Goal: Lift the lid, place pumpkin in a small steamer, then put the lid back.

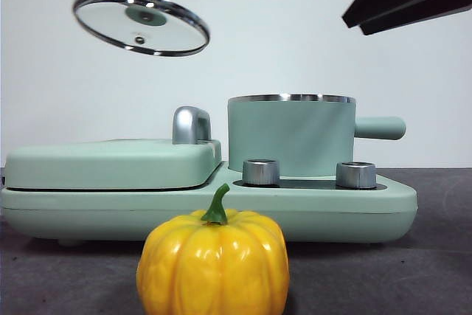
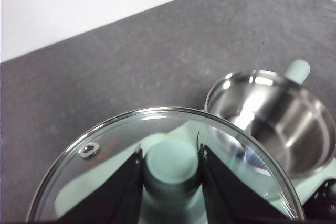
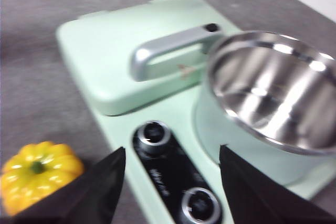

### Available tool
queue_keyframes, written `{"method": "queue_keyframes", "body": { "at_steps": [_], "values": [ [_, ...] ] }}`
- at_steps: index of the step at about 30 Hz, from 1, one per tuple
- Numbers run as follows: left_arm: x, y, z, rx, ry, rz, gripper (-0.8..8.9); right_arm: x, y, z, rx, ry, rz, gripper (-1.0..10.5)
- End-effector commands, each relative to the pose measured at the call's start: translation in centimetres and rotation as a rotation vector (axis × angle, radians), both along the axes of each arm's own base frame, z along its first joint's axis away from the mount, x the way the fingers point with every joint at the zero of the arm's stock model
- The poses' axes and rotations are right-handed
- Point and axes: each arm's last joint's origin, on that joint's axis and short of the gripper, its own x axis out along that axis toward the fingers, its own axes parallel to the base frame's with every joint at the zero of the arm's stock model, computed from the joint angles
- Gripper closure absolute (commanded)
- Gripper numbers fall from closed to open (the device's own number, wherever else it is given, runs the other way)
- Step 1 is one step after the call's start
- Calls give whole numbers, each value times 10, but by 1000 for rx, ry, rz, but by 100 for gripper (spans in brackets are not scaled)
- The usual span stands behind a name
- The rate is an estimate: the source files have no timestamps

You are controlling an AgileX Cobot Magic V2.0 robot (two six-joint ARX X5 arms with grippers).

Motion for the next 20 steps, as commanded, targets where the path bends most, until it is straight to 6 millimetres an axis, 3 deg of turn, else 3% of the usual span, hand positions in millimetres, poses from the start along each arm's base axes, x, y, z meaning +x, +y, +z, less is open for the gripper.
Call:
{"method": "queue_keyframes", "body": {
  "at_steps": [1, 6, 10, 15, 20],
  "values": [
    [-8, 5, 5, -12, -46, 22, 795, -1, 10, 2, -13, -4, 42, 663],
    [-26, 18, -1, -7, -42, 64, 795, -2, 30, -9, -55, 56, 124, 660],
    [-35, 26, 5, -29, -67, 89, 796, -5, 47, -20, -95, 108, 204, 611],
    [-39, 31, 11, -39, -96, 102, 796, -9, 66, -35, -151, 167, 283, 597],
    [-39, 31, 11, -42, -93, 104, 796, -14, 79, -48, -196, 213, 337, 499]
  ]
}}
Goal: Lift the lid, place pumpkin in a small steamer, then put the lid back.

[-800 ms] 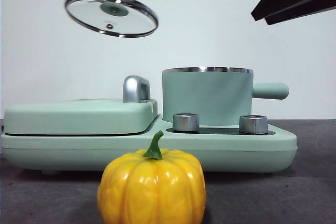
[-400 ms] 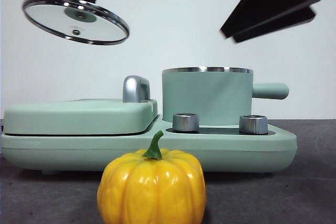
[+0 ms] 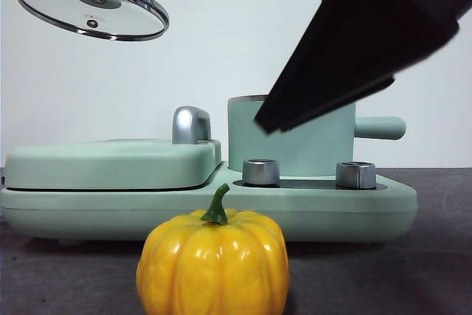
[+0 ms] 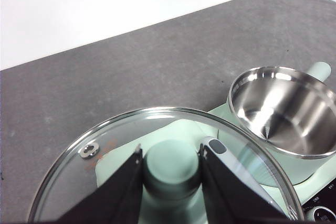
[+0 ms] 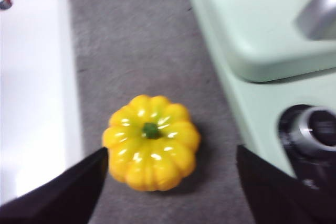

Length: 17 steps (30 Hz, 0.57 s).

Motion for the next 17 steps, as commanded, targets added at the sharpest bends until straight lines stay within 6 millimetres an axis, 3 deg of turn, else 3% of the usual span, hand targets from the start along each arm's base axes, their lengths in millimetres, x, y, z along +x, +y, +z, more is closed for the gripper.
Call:
{"method": "queue_keyframes", "body": {
  "at_steps": [1, 17],
  "values": [
    [1, -1, 8, -23, -36, 4, 796, -2, 10, -1, -9, 12, 37, 499],
    [1, -1, 8, -42, -22, 13, 796, 4, 36, -32, -77, 60, 80, 482]
  ]
}}
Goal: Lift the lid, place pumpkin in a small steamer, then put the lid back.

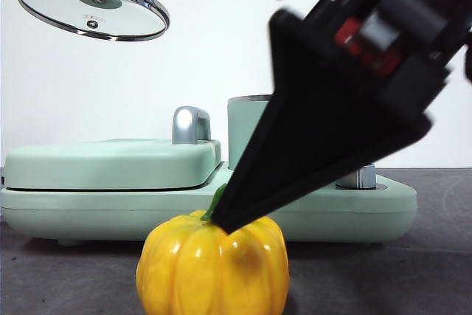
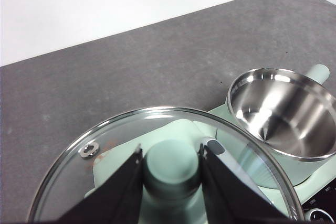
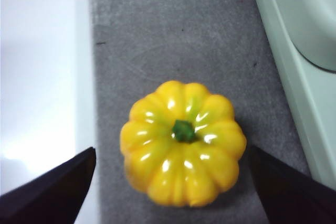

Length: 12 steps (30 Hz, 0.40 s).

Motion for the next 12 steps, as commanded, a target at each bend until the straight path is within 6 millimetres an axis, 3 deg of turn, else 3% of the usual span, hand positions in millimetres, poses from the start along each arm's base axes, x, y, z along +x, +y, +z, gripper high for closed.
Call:
{"method": "queue_keyframes", "body": {
  "at_steps": [1, 12],
  "values": [
    [1, -1, 8, -24, -34, 4, 796, 2, 8, -1, 3, -2, 10, 481],
    [1, -1, 8, -24, -34, 4, 796, 8, 17, -18, -24, 30, 3, 453]
  ]
}}
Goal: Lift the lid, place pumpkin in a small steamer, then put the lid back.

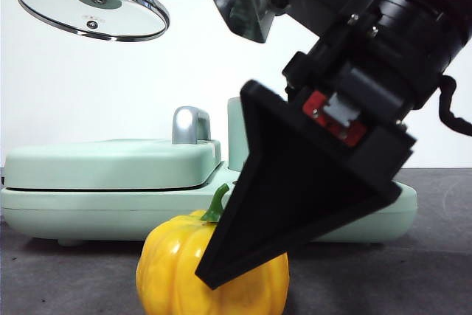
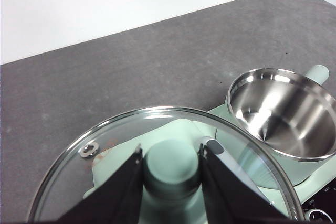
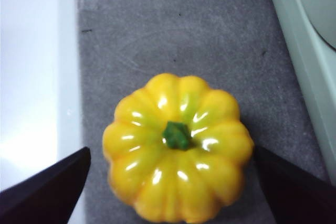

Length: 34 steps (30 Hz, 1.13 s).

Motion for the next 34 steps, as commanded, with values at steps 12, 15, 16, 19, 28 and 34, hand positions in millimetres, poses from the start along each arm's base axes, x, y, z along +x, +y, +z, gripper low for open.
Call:
{"method": "queue_keyframes", "body": {
  "at_steps": [12, 15, 16, 19, 28, 34],
  "values": [
    [1, 0, 8, -22, -37, 3, 796, 0, 5, 25, 8, 193, -111, 554],
    [1, 0, 8, -22, -38, 3, 796, 1, 4, 45, -11, 229, -161, 555],
    [1, 0, 8, -22, -38, 3, 796, 1, 4, 52, -20, 242, -177, 555],
    [1, -1, 8, -21, -38, 3, 796, 6, 1, 75, -75, 284, -263, 556],
    [1, -1, 8, -20, -39, 2, 796, 17, -22, 136, -204, 337, -471, 556],
    [1, -1, 8, -20, -40, 2, 796, 24, -42, 172, -253, 291, -591, 556]
  ]
}}
